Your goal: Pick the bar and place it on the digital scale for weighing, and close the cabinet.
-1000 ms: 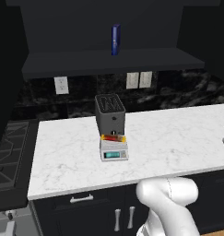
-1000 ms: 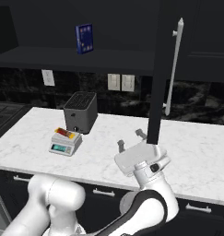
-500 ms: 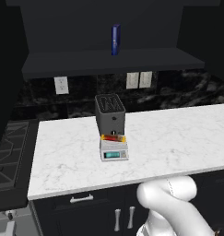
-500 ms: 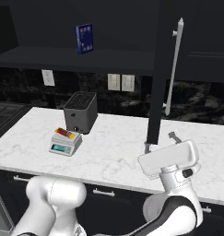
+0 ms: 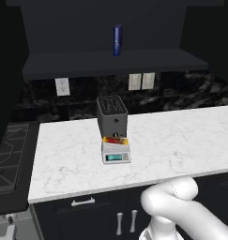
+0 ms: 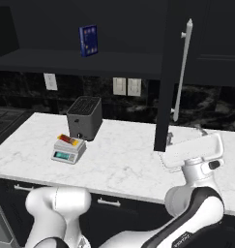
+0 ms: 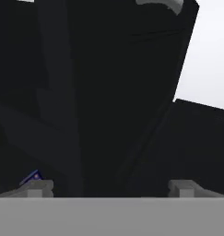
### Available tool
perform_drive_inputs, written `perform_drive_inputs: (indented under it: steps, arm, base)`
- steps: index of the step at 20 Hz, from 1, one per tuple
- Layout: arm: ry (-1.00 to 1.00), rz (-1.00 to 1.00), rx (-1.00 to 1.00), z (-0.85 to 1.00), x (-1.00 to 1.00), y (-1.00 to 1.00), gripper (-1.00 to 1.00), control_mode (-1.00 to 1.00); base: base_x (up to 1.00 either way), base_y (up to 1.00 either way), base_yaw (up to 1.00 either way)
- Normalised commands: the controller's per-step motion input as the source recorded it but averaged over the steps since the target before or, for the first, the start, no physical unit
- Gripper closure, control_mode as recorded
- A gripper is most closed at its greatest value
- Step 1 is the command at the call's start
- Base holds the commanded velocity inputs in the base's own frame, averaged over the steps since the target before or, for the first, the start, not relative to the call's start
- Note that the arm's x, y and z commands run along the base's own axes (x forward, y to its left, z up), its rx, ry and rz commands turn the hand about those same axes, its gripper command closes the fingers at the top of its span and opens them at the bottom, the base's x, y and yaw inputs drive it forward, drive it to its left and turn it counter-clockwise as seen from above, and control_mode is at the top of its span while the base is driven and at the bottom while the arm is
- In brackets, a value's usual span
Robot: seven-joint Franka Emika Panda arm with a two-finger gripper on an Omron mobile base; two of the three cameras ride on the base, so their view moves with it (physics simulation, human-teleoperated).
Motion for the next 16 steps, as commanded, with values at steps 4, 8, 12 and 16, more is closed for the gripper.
perform_drive_inputs:
  steps: [4, 8, 12, 16]
  arm:
    - [0.0, 0.11, 0.12, 0.29, 0.59, -0.24, -1.0, -1.0]
    - [0.0, 0.13, 0.11, 0.13, 0.46, -0.41, -1.0, -1.0]
    - [-0.11, 0.11, 0.04, 0.83, -0.05, -0.02, -1.0, -1.0]
    - [-0.32, 0.03, -0.14, 1.0, -0.77, 0.75, -1.0, -1.0]
  base:
    - [0.0, 0.0, 0.0]
    - [0.0, 0.0, 0.0]
    - [0.0, 0.0, 0.0]
    - [0.0, 0.0, 0.0]
